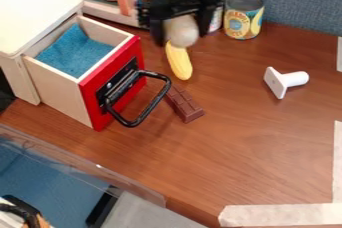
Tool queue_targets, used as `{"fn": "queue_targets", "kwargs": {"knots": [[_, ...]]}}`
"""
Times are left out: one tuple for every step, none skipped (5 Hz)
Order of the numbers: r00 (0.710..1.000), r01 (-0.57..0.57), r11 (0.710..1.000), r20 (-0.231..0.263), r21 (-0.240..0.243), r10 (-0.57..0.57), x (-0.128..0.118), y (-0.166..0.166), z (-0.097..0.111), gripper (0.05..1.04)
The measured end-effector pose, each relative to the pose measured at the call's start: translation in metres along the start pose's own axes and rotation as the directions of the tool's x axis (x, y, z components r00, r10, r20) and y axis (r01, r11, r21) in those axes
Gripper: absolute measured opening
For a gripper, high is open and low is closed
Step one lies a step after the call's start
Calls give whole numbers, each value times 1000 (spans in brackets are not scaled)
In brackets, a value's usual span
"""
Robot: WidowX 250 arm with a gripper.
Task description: Put the potato in the drawer
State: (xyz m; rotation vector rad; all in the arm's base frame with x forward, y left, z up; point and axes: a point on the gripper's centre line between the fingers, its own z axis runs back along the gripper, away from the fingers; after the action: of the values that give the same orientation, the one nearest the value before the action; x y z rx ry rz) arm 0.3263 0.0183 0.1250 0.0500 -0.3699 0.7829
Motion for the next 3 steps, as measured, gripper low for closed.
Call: {"fn": "queue_targets", "kwargs": {"knots": [[998,-59,998,27,26,58,13,15,3,863],[990,-137,989,37,50,135,25,33,1,863],[983,-183,980,44,77,180,32,47,0,863]]}}
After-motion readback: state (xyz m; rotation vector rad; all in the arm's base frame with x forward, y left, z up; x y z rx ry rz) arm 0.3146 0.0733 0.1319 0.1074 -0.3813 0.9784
